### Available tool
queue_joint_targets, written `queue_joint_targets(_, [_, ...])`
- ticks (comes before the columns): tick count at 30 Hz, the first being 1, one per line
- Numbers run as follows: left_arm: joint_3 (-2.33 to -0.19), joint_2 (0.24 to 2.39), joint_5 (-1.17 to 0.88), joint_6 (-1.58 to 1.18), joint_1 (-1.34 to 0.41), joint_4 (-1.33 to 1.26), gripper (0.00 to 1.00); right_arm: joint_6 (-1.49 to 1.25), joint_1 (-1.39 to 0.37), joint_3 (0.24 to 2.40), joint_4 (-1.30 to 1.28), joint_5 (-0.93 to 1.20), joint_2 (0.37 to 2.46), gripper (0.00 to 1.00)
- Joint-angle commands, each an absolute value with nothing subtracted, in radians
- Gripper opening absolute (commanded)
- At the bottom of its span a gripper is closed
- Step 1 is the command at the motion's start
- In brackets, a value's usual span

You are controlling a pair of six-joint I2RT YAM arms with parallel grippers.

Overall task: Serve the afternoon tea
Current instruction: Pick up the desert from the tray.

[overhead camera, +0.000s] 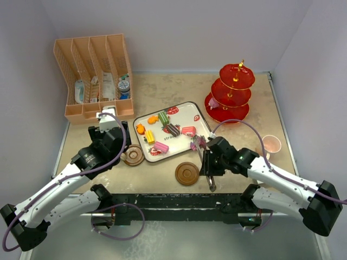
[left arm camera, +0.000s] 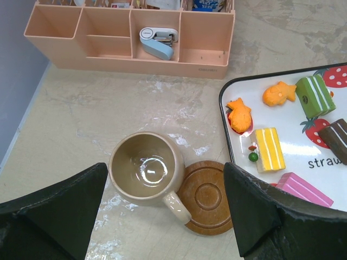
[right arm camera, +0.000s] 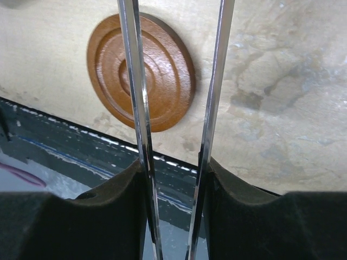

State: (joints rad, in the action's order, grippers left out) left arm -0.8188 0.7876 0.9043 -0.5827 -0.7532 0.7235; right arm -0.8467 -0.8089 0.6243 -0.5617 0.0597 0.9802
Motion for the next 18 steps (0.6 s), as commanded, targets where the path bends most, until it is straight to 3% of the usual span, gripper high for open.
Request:
queue_joint_targets(1, [-0.836, 0.781, 0.910, -0.590, -0.751, 0.715, 0.85, -0.861, -0.808, 0.670, -0.647, 0.003, 0.955, 0.42])
queue_joint_targets(18, [-0.836, 0.789, 0.907, -0.590, -0.750, 0.715, 0.85, -0.851, -0.808, 0.700, -0.651, -0.013, 0.970, 0.43])
